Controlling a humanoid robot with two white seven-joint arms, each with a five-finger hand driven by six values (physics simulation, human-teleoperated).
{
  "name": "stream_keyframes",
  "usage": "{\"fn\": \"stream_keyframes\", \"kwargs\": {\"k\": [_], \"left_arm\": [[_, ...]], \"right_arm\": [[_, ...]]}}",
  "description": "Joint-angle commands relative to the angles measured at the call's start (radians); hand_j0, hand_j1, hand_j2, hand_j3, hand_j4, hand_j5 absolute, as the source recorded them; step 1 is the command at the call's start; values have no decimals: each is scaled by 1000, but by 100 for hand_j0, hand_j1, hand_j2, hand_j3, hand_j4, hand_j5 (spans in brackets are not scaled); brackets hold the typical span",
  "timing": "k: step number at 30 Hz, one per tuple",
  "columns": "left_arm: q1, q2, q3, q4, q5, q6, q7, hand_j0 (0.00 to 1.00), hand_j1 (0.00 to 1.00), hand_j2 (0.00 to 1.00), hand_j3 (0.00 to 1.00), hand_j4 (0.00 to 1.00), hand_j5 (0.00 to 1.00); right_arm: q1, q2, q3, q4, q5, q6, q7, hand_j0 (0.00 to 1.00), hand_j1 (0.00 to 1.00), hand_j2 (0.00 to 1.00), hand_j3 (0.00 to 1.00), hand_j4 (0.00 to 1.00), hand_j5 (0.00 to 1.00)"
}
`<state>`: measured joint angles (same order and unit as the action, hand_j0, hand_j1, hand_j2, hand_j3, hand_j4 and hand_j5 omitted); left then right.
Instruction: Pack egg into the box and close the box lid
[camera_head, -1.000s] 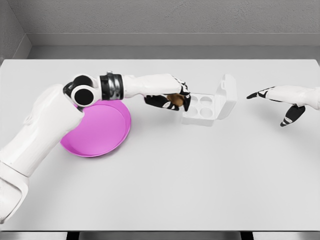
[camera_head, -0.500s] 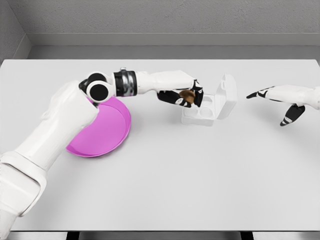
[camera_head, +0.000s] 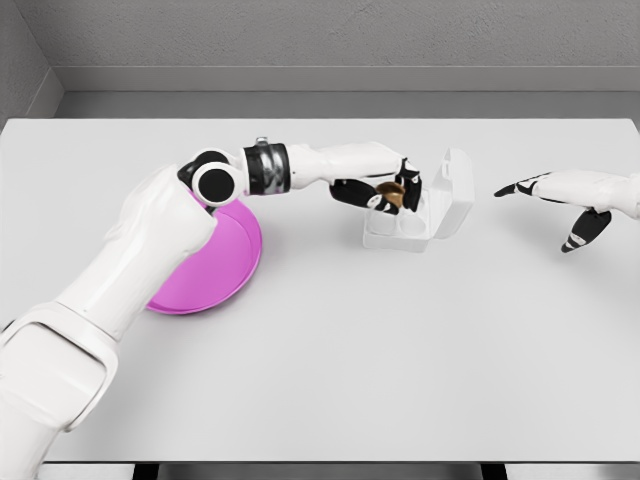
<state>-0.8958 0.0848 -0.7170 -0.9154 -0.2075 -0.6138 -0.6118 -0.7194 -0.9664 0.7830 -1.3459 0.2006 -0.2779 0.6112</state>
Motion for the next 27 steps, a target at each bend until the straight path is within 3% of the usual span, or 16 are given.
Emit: {"fn": "stream_keyframes", "kwargs": {"k": [1, 7, 27], "left_arm": [[0, -8, 10, 10, 23, 3, 1, 39, 39, 39, 39, 39, 39], [2, -8, 14, 27, 79, 3, 1, 40, 40, 40, 40, 40, 40], [15, -36, 10, 35, 77, 3, 1, 40, 40, 40, 40, 40, 40]], "right_arm": [[0, 0, -1, 1, -3, 0, 0, 100, 100, 100, 100, 100, 100], [2, 5, -1, 1, -3, 2, 0, 100, 100, 100, 100, 100, 100], [3, 6, -7, 1, -3, 2, 0, 100, 100, 100, 100, 100, 100]]}}
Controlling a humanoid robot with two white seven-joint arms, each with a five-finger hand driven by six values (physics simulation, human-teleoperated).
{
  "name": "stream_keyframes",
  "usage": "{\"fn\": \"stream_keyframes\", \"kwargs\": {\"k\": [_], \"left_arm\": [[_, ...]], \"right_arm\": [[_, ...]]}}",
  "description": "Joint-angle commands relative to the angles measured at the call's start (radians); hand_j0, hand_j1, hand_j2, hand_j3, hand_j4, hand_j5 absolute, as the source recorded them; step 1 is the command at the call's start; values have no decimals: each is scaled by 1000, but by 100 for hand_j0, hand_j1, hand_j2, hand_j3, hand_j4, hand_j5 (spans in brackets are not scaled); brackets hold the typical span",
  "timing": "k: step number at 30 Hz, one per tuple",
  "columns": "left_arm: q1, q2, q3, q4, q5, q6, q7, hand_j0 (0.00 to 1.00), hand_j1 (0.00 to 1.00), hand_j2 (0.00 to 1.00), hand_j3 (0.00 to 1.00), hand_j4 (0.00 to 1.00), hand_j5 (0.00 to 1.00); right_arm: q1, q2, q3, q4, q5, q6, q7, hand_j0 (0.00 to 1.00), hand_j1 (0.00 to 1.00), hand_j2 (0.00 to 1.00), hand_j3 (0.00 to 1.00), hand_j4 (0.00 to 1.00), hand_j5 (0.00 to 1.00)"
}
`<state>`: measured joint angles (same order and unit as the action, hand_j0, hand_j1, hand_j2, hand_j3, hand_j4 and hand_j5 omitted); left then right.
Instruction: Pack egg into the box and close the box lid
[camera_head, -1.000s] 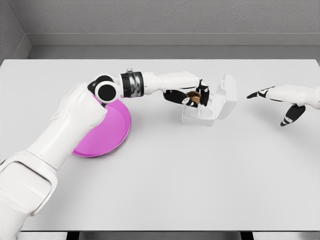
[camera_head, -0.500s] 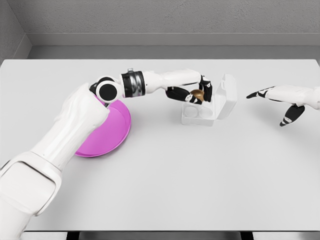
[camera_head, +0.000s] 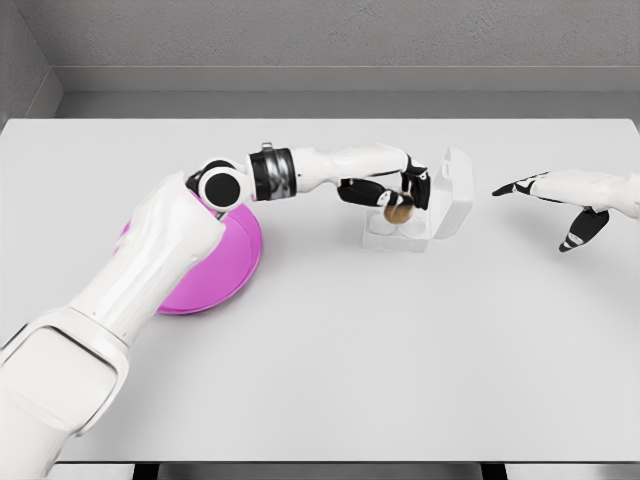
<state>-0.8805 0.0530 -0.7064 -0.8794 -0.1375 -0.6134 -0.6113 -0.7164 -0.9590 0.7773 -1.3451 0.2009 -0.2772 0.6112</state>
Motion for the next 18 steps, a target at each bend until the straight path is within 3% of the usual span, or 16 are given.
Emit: {"fn": "stream_keyframes", "kwargs": {"k": [1, 4, 6, 10, 12, 15, 18], "left_arm": [[0, -8, -1, 10, 6, 3, 0, 40, 40, 40, 40, 40, 40], [5, 2, 1, 11, 3, 3, 0, 43, 43, 43, 43, 43, 43], [3, 5, 1, 30, -11, 3, 0, 81, 81, 81, 81, 81, 81], [-5, 8, 2, 30, -10, 3, 0, 100, 100, 100, 100, 100, 100], [-17, 18, 4, 11, 1, 3, 0, 100, 100, 100, 100, 100, 100], [-23, 99, 4, -99, 64, 3, 0, 100, 100, 100, 100, 100, 100], [-28, 126, 1, -121, 98, 4, 0, 100, 100, 100, 100, 100, 100]], "right_arm": [[0, 0, 0, 0, -3, 1, 0, 100, 100, 100, 100, 100, 100], [0, 0, 0, 0, -2, 1, 0, 100, 100, 100, 100, 100, 100], [0, 0, 0, 0, -3, 1, 0, 100, 100, 100, 100, 100, 100], [0, 0, 0, 0, -3, 1, 0, 100, 100, 100, 100, 100, 100], [0, 0, -1, 0, -2, 1, 0, 100, 100, 100, 100, 100, 100], [0, 0, -1, -3, -2, 0, 0, 100, 100, 100, 100, 100, 100], [-2, -1, 0, -8, -2, 0, 0, 100, 100, 100, 100, 100, 100]]}}
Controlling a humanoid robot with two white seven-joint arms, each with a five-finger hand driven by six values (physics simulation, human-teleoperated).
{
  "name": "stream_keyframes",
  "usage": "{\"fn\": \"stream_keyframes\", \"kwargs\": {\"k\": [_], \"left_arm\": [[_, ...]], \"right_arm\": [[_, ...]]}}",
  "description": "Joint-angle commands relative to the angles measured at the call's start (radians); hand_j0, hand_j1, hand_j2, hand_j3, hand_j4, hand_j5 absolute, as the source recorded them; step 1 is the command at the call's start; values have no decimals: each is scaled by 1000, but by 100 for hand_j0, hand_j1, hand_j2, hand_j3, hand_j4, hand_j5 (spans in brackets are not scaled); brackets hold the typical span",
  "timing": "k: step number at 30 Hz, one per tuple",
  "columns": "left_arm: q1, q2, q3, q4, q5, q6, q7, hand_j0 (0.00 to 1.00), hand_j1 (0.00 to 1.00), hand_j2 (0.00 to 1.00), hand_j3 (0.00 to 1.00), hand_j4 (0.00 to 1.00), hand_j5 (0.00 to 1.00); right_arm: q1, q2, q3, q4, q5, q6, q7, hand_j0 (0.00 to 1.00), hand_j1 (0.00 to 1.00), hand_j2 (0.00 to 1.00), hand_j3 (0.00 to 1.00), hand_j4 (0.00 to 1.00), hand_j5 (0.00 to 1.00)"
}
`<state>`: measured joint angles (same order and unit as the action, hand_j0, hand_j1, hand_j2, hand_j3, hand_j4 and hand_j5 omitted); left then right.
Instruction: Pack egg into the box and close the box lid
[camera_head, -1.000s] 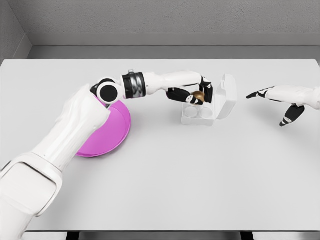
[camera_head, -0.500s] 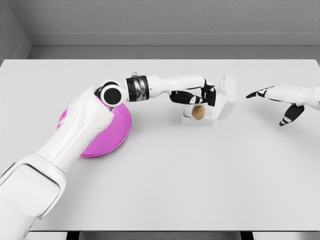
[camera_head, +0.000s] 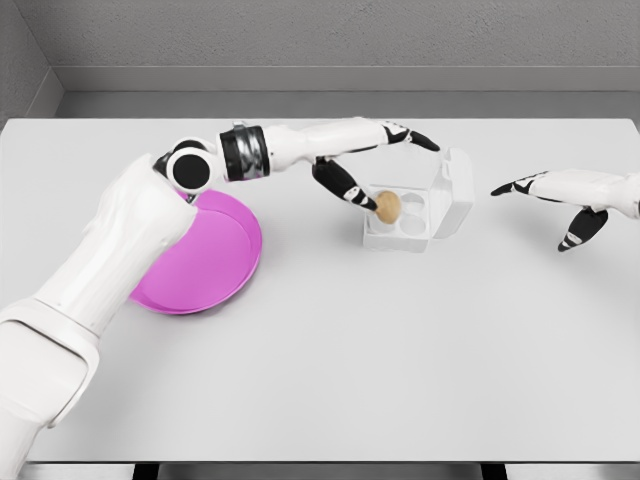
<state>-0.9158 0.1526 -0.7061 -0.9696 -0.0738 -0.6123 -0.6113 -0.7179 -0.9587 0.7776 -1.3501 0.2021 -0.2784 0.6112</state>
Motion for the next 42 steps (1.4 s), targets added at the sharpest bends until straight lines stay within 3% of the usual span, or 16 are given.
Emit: {"fn": "stream_keyframes", "kwargs": {"k": [1, 20, 31, 37, 38, 39, 40, 42], "left_arm": [[0, 28, -3, -31, 34, 3, 0, 100, 100, 100, 100, 100, 100], [-5, 34, -9, -21, 35, 11, 0, 100, 100, 100, 100, 100, 100], [5, 113, -15, -95, 101, 3, 0, 100, 100, 100, 100, 100, 100], [5, 113, -15, -95, 101, 3, 0, 100, 100, 100, 100, 100, 100], [5, 128, -15, -110, 114, 1, 0, 100, 100, 100, 100, 100, 100], [11, 195, -18, -198, 163, 1, 0, 100, 100, 100, 100, 100, 100], [11, 301, -79, -280, 252, 1, 0, 100, 100, 100, 100, 100, 100], [15, 458, -107, -380, 331, 1, 0, 100, 100, 100, 100, 100, 100]], "right_arm": [[0, -2, 0, -3, -3, 1, 0, 100, 100, 100, 100, 100, 100], [-9, 8, -1, 5, -3, 1, 0, 100, 100, 100, 100, 100, 100], [-12, 44, -1, -9, -1, 1, 0, 100, 100, 100, 100, 100, 100], [-11, 41, -1, -84, -3, 2, 0, 100, 100, 100, 100, 100, 100], [-11, 41, -1, -90, -3, 2, 0, 100, 100, 100, 100, 100, 100], [-11, 40, -1, -96, -4, 2, 0, 100, 100, 100, 100, 100, 100], [-12, 37, -1, -116, -4, 4, 0, 100, 100, 100, 100, 100, 100], [-15, 34, -1, -142, -4, 5, 0, 100, 100, 100, 100, 100, 100]]}}
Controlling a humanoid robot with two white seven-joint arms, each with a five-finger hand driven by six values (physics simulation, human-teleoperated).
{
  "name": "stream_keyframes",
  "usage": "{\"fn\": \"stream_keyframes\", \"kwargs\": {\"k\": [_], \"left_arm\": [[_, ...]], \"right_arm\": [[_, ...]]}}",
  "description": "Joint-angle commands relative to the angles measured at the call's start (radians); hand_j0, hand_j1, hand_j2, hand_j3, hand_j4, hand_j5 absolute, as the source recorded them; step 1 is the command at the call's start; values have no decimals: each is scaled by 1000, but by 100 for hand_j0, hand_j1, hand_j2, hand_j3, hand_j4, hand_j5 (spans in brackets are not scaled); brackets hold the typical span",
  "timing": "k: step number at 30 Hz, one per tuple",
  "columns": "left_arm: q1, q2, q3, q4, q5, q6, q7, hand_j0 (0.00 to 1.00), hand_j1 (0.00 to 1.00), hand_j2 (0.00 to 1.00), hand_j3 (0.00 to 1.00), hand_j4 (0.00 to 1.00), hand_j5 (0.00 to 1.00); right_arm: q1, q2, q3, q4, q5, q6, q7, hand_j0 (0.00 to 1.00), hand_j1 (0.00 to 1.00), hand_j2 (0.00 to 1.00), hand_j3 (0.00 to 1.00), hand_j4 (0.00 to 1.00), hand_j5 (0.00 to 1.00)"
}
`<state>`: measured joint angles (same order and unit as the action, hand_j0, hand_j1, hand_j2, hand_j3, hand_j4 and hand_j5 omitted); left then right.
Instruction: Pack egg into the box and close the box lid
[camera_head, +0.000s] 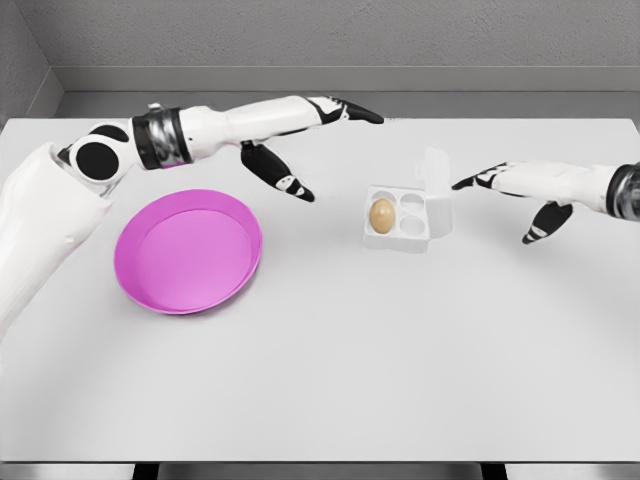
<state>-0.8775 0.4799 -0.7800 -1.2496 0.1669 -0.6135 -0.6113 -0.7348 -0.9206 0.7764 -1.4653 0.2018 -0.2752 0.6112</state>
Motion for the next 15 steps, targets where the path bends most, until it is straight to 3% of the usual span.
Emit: {"fn": "stream_keyframes", "kwargs": {"k": [1, 3, 4, 5, 6, 10, 15], "left_arm": [[8, 204, -27, -149, 114, 3, 0, 100, 100, 100, 100, 100, 100], [41, 364, -25, -251, 123, 3, 0, 100, 100, 100, 100, 100, 100], [86, 379, -12, -252, 96, 3, 0, 100, 100, 100, 100, 100, 100], [94, 381, -4, -260, 17, 3, 0, 100, 100, 100, 100, 100, 100], [100, 384, 13, -290, 3, 3, 0, 100, 100, 100, 100, 100, 100], [118, 410, 27, -315, 0, 3, 0, 100, 100, 100, 100, 100, 100], [163, 422, 47, -317, -3, 3, 0, 100, 100, 100, 100, 100, 100]], "right_arm": [[0, -4, -2, -38, -4, 5, 0, 100, 100, 100, 100, 100, 100], [-1, -4, -2, -70, -4, 7, 0, 100, 100, 100, 100, 100, 100], [0, 2, 1, -82, -4, 7, 0, 100, 100, 100, 100, 100, 100], [0, 6, 3, -87, -4, 5, 0, 100, 100, 100, 100, 100, 100], [0, 11, 6, -95, -4, 4, 0, 100, 100, 100, 100, 100, 100], [-23, 11, -5, -93, -4, 2, 0, 100, 100, 100, 100, 100, 100], [-17, -47, -114, -61, -5, 1, 0, 100, 100, 100, 100, 100, 100]]}}
